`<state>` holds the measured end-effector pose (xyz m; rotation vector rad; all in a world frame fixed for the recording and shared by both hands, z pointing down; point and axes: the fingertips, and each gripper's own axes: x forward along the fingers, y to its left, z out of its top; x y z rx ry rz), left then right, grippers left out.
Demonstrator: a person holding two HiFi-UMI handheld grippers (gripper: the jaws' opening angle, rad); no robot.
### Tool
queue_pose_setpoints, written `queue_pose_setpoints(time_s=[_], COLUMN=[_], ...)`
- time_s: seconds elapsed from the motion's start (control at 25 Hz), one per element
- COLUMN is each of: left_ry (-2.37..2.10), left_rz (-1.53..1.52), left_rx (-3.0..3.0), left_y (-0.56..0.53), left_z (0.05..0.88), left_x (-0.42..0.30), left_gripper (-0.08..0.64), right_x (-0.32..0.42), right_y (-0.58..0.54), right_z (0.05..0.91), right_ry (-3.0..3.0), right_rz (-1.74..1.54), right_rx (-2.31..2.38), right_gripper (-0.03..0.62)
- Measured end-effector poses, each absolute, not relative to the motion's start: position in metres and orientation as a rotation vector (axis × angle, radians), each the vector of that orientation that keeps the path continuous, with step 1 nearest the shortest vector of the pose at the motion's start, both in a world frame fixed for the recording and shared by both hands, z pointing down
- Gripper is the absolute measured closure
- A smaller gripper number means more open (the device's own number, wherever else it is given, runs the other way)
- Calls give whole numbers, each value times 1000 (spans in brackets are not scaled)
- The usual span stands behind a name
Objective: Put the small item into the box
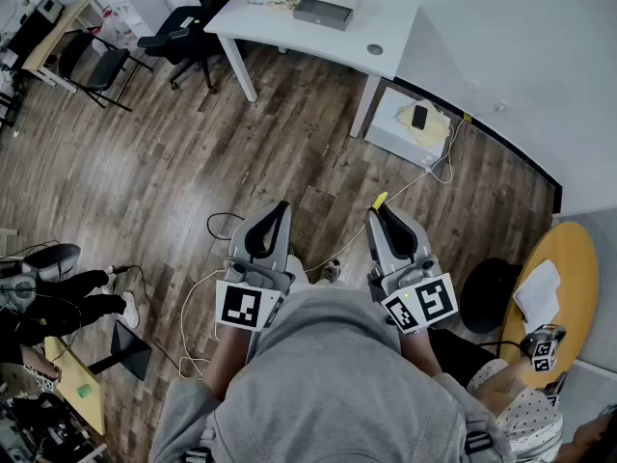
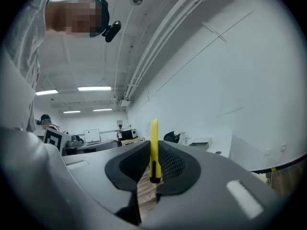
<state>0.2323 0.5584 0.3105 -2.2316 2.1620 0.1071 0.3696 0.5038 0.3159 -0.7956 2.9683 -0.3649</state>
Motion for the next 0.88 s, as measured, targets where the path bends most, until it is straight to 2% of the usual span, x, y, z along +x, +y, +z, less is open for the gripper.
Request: queue_pose_setpoints(time_s=[0.88], left_ry=[2150], left_rz=[111], left_rx=[-2253], left_y=[563], left_z=[317], left_x=[248], left_gripper=[557], right_x=[373], right_y=[517], right_z=[319], right_ry=[2990], right_rz=[-325], right_rx=[-746], right_gripper=[522])
